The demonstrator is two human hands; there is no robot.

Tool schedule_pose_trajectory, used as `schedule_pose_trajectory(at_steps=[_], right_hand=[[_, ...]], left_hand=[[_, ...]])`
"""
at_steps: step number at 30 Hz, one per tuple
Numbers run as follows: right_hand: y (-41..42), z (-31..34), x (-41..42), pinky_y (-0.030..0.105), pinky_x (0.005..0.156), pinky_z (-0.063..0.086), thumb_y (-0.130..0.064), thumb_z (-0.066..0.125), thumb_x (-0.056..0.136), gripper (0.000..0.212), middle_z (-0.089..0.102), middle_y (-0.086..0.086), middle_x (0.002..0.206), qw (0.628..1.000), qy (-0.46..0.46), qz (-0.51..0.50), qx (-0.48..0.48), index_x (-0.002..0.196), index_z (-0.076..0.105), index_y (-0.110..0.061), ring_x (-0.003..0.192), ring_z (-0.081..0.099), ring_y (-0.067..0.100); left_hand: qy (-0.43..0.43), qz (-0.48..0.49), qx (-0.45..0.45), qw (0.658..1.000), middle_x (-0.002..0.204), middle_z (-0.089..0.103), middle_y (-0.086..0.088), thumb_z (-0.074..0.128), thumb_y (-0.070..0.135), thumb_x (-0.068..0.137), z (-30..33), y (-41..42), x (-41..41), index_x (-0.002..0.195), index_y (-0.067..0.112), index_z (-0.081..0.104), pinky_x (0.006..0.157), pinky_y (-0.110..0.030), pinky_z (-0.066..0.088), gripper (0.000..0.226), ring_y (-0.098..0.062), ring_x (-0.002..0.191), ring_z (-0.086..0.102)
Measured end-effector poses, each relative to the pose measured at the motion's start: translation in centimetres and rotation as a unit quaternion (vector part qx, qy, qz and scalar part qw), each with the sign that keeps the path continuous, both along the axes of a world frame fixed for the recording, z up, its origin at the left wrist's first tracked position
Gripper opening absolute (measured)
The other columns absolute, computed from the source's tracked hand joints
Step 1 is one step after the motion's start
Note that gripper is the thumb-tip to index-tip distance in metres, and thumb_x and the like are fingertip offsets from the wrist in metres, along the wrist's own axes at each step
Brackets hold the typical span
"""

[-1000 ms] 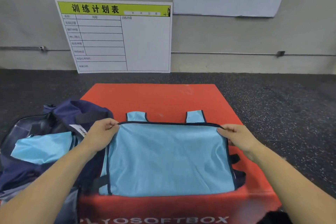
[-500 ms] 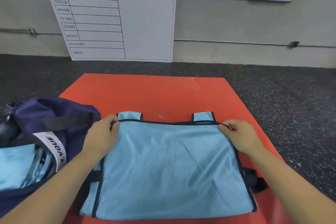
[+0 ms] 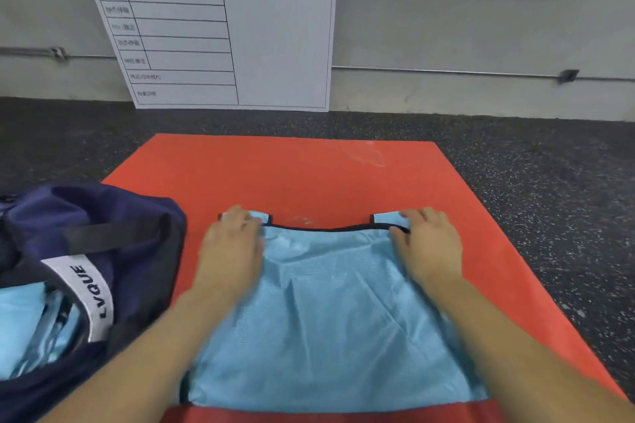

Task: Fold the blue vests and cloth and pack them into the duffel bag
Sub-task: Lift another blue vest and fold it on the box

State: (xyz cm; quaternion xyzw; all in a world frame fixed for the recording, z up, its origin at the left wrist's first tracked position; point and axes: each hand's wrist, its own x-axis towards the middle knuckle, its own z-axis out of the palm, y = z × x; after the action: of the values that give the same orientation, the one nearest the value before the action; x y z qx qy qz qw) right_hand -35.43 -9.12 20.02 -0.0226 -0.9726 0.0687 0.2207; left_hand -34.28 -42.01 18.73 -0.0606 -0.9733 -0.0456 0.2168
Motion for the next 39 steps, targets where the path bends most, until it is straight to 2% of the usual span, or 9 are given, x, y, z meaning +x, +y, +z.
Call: schedule_pose_trajectory(at_steps=[3, 5, 9, 15, 20, 23, 29, 34, 39], right_hand=[[-7.6, -1.7, 2.1, 0.042, 0.101, 0.047, -0.018, 0.059, 0.092, 0.031, 0.069, 0.01, 0.12, 0.978, 0.063, 0.195, 0.027, 0.12, 0.071, -0.009, 0.113, 0.063, 0.032], [-11.1, -3.2, 3.8, 0.042, 0.123, 0.025, -0.033, 0.02, 0.101, 0.06, 0.052, 0.008, 0.15, 0.966, -0.088, 0.242, -0.015, 0.147, 0.051, -0.011, 0.144, 0.042, 0.026], [-7.7, -4.4, 4.7, 0.038, 0.127, -0.006, -0.06, -0.009, 0.089, 0.086, 0.009, -0.003, 0.171, 0.967, -0.192, 0.168, -0.014, 0.163, 0.017, -0.025, 0.158, -0.001, 0.015], [1.9, -3.1, 5.3, 0.038, 0.127, -0.007, -0.052, 0.006, 0.106, 0.064, -0.011, -0.006, 0.171, 0.964, -0.263, 0.035, 0.038, 0.164, -0.003, -0.026, 0.156, -0.015, 0.014], [-5.3, -1.8, 7.9, 0.043, 0.127, 0.001, -0.045, 0.001, 0.1, 0.073, 0.013, 0.009, 0.17, 0.974, -0.215, 0.069, 0.027, 0.162, 0.02, -0.009, 0.158, 0.007, 0.026], [-11.1, -3.8, 11.0, 0.047, 0.123, 0.026, -0.044, 0.02, 0.102, 0.065, 0.034, 0.007, 0.163, 0.966, -0.188, 0.175, 0.004, 0.154, 0.043, -0.013, 0.152, 0.032, 0.025], [0.0, -3.9, 11.0, 0.039, 0.128, 0.0, -0.059, -0.007, 0.093, 0.082, -0.001, -0.002, 0.171, 0.973, -0.217, 0.07, 0.032, 0.164, 0.006, -0.021, 0.158, -0.004, 0.017], [1.3, -2.0, 12.1, 0.04, 0.128, -0.002, -0.056, -0.01, 0.093, 0.084, -0.002, 0.006, 0.171, 0.967, -0.253, 0.011, 0.014, 0.164, 0.007, -0.013, 0.158, -0.005, 0.023], [-10.8, -4.2, 15.3, 0.047, 0.123, 0.021, -0.042, 0.017, 0.101, 0.066, 0.035, 0.011, 0.162, 0.959, -0.188, 0.211, 0.001, 0.152, 0.045, -0.01, 0.151, 0.033, 0.031]], left_hand=[[-0.015, -0.134, 0.002, 0.991, 0.137, 0.06, -0.014, 0.059, 0.011, 0.085, -2.4, 6.5, 3.6, 0.126, 0.005, 0.064, 0.107, -0.051, 0.046, 0.042, -0.035, 0.136, 0.051], [-0.078, -0.125, 0.04, 0.988, 0.148, 0.052, -0.013, 0.044, 0.021, 0.094, -4.0, 8.2, 5.0, 0.143, 0.003, 0.053, 0.117, -0.047, 0.036, 0.052, -0.029, 0.143, 0.044], [-0.124, -0.041, 0.032, 0.991, 0.163, 0.028, -0.007, 0.017, 0.048, 0.097, -4.1, 4.9, 5.1, 0.155, 0.007, 0.035, 0.124, -0.036, 0.011, 0.072, -0.022, 0.152, 0.025], [-0.198, 0.072, -0.005, 0.978, 0.17, 0.001, -0.001, 0.007, 0.052, 0.102, -2.7, -2.6, 5.6, 0.162, 0.013, 0.008, 0.126, -0.035, 0.0, 0.071, -0.016, 0.156, -0.001], [-0.132, -0.002, 0.018, 0.991, 0.144, 0.055, -0.021, 0.031, 0.036, 0.096, -1.7, 2.3, 8.3, 0.135, -0.005, 0.058, 0.115, -0.046, 0.023, 0.063, -0.035, 0.136, 0.051], [-0.162, -0.056, 0.032, 0.985, 0.146, 0.053, -0.018, 0.031, 0.034, 0.095, -3.6, 6.1, 10.3, 0.137, -0.004, 0.057, 0.113, -0.044, 0.024, 0.062, -0.031, 0.137, 0.051], [-0.192, 0.018, 0.031, 0.981, 0.168, 0.003, -0.004, -0.008, 0.058, 0.084, -3.4, 1.0, 11.5, 0.161, 0.01, 0.012, 0.125, -0.034, -0.004, 0.093, -0.018, 0.156, 0.0], [-0.149, 0.05, 0.024, 0.987, 0.146, 0.051, -0.023, 0.026, 0.047, 0.094, -3.2, 0.3, 12.2, 0.137, -0.007, 0.056, 0.115, -0.041, 0.021, 0.075, -0.036, 0.136, 0.05], [-0.154, -0.055, 0.043, 0.986, 0.149, 0.05, -0.018, 0.029, 0.037, 0.097, -4.1, 7.2, 14.9, 0.141, -0.003, 0.053, 0.115, -0.042, 0.022, 0.064, -0.03, 0.14, 0.048]])
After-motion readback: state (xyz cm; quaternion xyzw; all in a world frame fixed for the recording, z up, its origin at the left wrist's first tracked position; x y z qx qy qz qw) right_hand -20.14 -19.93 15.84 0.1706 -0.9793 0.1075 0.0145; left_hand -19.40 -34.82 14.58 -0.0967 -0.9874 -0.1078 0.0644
